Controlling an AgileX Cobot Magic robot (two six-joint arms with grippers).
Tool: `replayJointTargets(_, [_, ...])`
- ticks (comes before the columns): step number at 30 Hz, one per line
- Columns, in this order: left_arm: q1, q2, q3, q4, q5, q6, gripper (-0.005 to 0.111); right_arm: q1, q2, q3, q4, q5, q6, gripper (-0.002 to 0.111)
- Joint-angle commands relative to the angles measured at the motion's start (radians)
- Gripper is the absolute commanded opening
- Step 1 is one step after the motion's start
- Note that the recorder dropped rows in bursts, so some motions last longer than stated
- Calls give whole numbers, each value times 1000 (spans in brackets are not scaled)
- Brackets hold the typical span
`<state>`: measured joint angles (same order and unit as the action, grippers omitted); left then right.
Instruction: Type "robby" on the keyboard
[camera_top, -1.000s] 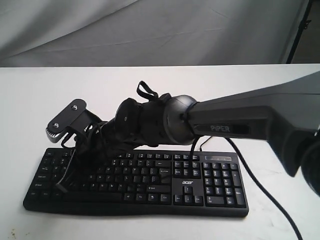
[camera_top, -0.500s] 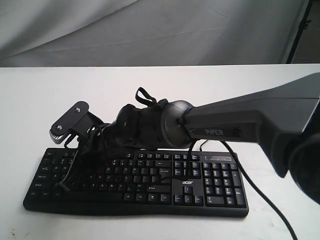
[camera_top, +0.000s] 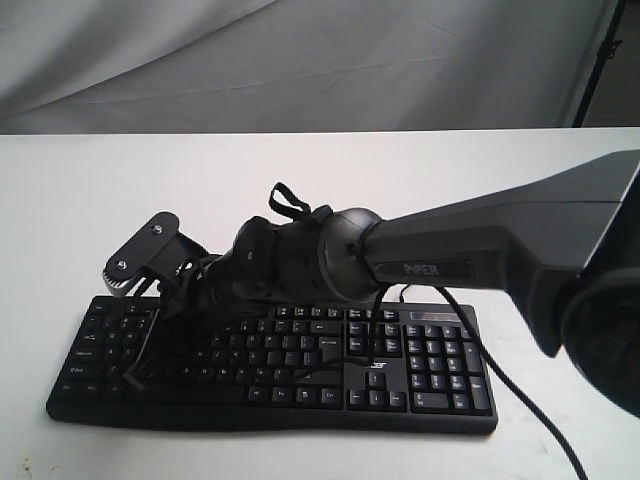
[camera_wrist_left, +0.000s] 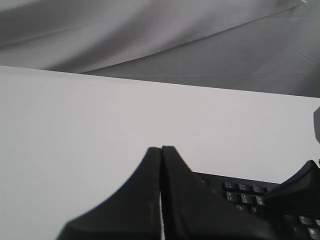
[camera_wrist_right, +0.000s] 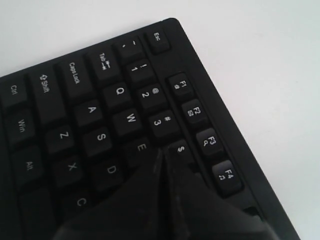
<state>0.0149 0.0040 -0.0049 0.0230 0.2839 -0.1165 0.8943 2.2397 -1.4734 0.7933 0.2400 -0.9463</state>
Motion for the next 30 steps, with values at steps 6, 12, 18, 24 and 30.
replayJointTargets(6, [-3, -4, 5, -9, -2, -4, 0, 3, 0, -6, -9, 10, -10, 0])
replayJointTargets(12, [-3, -4, 5, -9, -2, -4, 0, 3, 0, -6, -27, 22, -10, 0])
replayJointTargets(18, [-3, -4, 5, -9, -2, -4, 0, 3, 1, -6, -104, 35, 54, 0])
replayJointTargets(24, [-3, -4, 5, -9, -2, -4, 0, 3, 1, -6, -106, 34, 57, 0])
replayJointTargets(30, [-3, -4, 5, -9, -2, -4, 0, 3, 15, -6, -106, 34, 57, 0])
